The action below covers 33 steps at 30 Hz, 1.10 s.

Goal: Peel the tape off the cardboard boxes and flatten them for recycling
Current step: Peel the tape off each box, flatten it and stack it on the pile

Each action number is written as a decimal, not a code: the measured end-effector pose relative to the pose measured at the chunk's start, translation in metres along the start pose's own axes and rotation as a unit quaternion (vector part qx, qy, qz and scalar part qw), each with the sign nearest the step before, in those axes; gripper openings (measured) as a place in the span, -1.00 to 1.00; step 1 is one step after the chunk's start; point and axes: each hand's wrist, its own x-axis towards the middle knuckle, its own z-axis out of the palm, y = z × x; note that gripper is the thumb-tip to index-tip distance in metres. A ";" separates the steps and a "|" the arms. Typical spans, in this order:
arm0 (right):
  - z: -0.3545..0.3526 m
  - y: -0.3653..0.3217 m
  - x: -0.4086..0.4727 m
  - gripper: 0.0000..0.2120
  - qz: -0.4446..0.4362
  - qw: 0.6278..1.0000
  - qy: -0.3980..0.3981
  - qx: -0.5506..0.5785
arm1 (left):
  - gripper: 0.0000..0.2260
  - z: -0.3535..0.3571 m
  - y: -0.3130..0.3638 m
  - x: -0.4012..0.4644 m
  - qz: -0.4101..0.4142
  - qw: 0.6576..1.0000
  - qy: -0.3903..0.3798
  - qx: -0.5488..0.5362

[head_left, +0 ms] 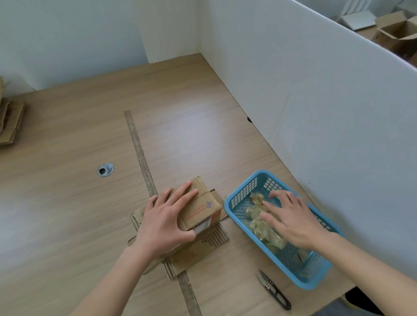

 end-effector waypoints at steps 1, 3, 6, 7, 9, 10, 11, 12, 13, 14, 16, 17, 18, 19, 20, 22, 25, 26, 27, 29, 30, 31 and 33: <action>-0.003 -0.002 -0.001 -0.35 -0.002 0.999 0.037 0.024 | -0.11 0.000 0.000 0.000 -0.001 1.000 0.000 0.000; -0.007 -0.005 -0.003 -0.64 -0.009 0.993 0.099 0.063 | -0.10 0.000 0.000 0.000 -0.002 1.000 -0.001 0.000; -0.010 -0.008 -0.004 -0.55 -0.001 0.984 0.129 0.120 | -0.11 0.001 -0.001 0.000 -0.002 1.000 0.000 -0.004; -0.011 -0.008 -0.004 -0.54 0.009 0.982 0.131 0.135 | -0.11 0.000 0.000 0.000 -0.002 1.000 0.000 -0.006; -0.012 -0.009 -0.002 -0.61 0.017 0.979 0.133 0.157 | -0.11 0.000 0.000 0.000 -0.002 1.000 -0.002 -0.006; -0.012 -0.009 -0.001 -0.66 0.019 0.977 0.132 0.164 | -0.11 0.000 0.000 0.000 -0.003 1.000 -0.002 -0.006; -0.012 -0.009 0.000 -0.73 0.023 0.977 0.128 0.168 | -0.11 -0.001 0.001 0.000 -0.005 1.000 -0.002 -0.008; -0.012 -0.009 0.001 -0.78 0.031 0.978 0.121 0.169 | -0.11 -0.001 0.001 -0.001 -0.006 1.000 -0.002 -0.010; -0.011 -0.008 0.001 -0.82 0.037 0.979 0.110 0.168 | -0.11 -0.001 0.001 -0.001 -0.008 1.000 -0.003 -0.012; -0.011 -0.008 0.002 -0.85 0.041 0.981 0.096 0.165 | -0.11 -0.001 0.001 -0.001 -0.009 1.000 -0.003 -0.014; -0.011 -0.008 0.005 -0.88 0.048 0.981 0.090 0.166 | -0.12 -0.002 0.000 -0.001 -0.007 1.000 -0.003 -0.017; -0.011 -0.010 0.007 -0.86 0.057 0.978 0.103 0.174 | -0.13 -0.002 0.000 -0.001 -0.005 1.000 -0.003 -0.020; -0.013 -0.014 0.009 -0.82 0.065 0.973 0.122 0.184 | -0.13 -0.004 0.000 -0.001 -0.003 1.000 -0.005 -0.025; -0.015 -0.020 0.011 -0.79 0.067 0.969 0.142 0.190 | -0.13 -0.005 0.000 0.000 -0.001 0.999 -0.008 -0.033; -0.018 -0.027 0.013 -0.75 0.061 0.967 0.156 0.190 | -0.13 -0.008 0.000 0.001 -0.003 0.999 -0.011 -0.045; -0.025 -0.047 0.017 -0.67 0.027 0.969 0.156 0.189 | -0.18 -0.014 0.000 0.001 -0.023 0.996 -0.003 -0.089; -0.036 -0.088 0.026 -0.51 -0.072 0.980 0.092 0.161 | -0.33 -0.026 -0.002 -0.006 -0.061 0.990 0.043 -0.118; -0.037 -0.103 0.031 -0.44 -0.102 0.981 0.067 0.149 | -0.37 -0.029 -0.005 -0.011 -0.076 0.989 0.054 -0.112; -0.038 -0.117 0.035 -0.38 -0.122 0.981 0.041 0.143 | -0.39 -0.031 -0.010 -0.015 -0.094 0.988 0.055 -0.110; -0.039 -0.144 0.045 -0.33 -0.122 0.980 -0.008 0.154 | -0.39 -0.036 -0.022 -0.026 -0.143 0.980 0.036 -0.131; -0.038 -0.156 0.049 -0.33 -0.114 0.979 -0.026 0.165 | -0.38 -0.039 -0.029 -0.032 -0.169 0.974 0.029 -0.146; -0.036 -0.167 0.053 -0.35 -0.108 0.978 -0.035 0.174 | -0.38 -0.041 -0.035 -0.039 -0.190 0.969 0.032 -0.155; -0.028 -0.188 0.060 -0.39 -0.104 0.978 -0.030 0.180 | -0.37 -0.045 -0.048 -0.051 -0.228 0.961 0.059 -0.148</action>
